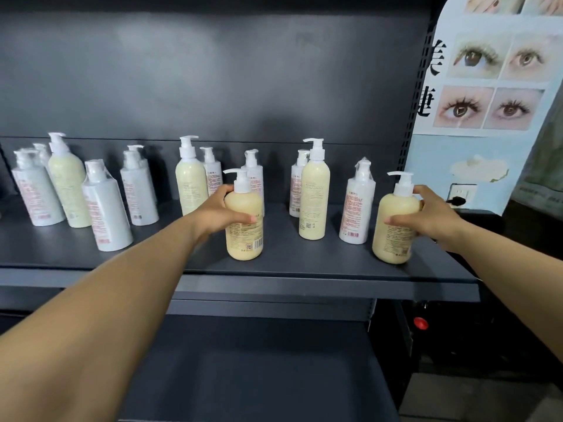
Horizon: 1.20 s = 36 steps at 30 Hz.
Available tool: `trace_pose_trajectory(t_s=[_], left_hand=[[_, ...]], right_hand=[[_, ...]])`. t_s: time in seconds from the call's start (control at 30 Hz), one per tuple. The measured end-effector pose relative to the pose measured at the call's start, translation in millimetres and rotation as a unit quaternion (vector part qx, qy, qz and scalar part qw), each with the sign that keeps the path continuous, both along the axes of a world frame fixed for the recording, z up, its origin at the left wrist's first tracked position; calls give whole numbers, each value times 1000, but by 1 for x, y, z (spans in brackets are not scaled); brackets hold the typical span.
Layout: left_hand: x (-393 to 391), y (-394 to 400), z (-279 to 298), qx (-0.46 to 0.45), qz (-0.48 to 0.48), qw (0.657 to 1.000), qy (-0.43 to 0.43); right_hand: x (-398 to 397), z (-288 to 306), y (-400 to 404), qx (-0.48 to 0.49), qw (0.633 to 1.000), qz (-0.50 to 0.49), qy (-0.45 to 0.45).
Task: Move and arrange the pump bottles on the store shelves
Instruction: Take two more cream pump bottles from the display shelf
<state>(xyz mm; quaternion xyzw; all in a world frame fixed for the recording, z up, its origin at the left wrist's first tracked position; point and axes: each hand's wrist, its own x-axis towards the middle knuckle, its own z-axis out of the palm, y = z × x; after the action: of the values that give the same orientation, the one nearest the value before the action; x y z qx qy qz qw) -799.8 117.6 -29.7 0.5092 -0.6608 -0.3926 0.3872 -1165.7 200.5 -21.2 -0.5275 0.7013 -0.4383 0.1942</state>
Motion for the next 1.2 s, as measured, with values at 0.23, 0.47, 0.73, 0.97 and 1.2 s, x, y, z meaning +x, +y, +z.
trace_pose_trajectory(t_s=[0.23,0.47,0.73,0.97,1.2], left_hand=[[11,7,0,-41,19,999,-5],[80,29,17,-47,17,999,-8],[223,61,48,-60,9,998,-22],[386,88,63,-61,13,998,-33],[535,105,66,-68,62,995,-23]], right_hand=[[24,5,5,-24,999,4,35],[112,26,5,-52,995,73,35],[275,53,12,-90,986,141,23],[444,58,11,-108,976,190,-11],[610,63,-8,-102,964,246,-4]])
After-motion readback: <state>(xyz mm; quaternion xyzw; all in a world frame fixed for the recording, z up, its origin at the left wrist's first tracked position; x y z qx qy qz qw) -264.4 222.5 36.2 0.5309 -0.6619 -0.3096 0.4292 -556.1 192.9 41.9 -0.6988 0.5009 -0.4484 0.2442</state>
